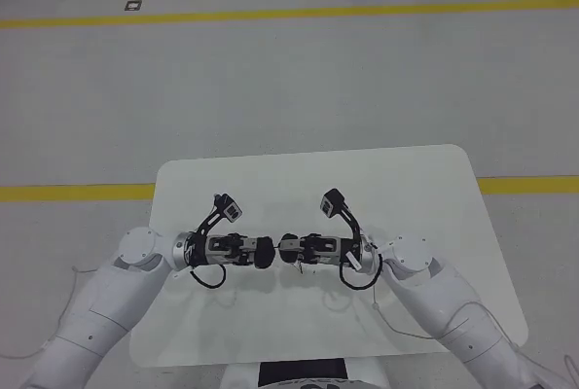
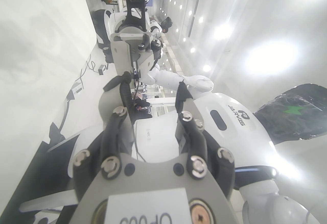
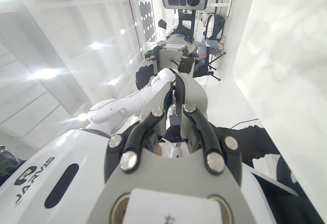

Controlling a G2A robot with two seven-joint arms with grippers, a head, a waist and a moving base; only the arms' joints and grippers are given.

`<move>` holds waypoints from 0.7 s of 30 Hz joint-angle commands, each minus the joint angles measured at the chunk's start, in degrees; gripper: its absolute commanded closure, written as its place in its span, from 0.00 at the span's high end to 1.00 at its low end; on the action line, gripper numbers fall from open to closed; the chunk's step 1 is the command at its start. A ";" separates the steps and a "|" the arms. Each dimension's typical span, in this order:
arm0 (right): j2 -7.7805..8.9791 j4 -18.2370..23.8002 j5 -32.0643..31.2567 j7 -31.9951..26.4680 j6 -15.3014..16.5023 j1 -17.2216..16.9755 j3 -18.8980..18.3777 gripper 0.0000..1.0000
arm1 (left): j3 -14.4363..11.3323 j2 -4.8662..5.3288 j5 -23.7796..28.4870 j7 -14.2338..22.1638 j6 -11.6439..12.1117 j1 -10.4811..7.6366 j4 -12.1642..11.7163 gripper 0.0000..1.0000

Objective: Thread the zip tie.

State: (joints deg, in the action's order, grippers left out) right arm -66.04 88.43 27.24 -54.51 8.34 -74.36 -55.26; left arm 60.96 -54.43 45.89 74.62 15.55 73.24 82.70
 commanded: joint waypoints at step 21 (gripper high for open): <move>0.02 0.73 -0.01 -0.69 0.69 -0.20 -0.13 0.00 | -0.61 -0.14 -0.59 -0.54 -0.43 -0.44 -0.54 0.11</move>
State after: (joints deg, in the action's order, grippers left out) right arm -66.03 89.12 27.26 -55.16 9.03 -74.54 -55.38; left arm 60.38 -54.56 45.33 74.11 15.14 72.82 82.19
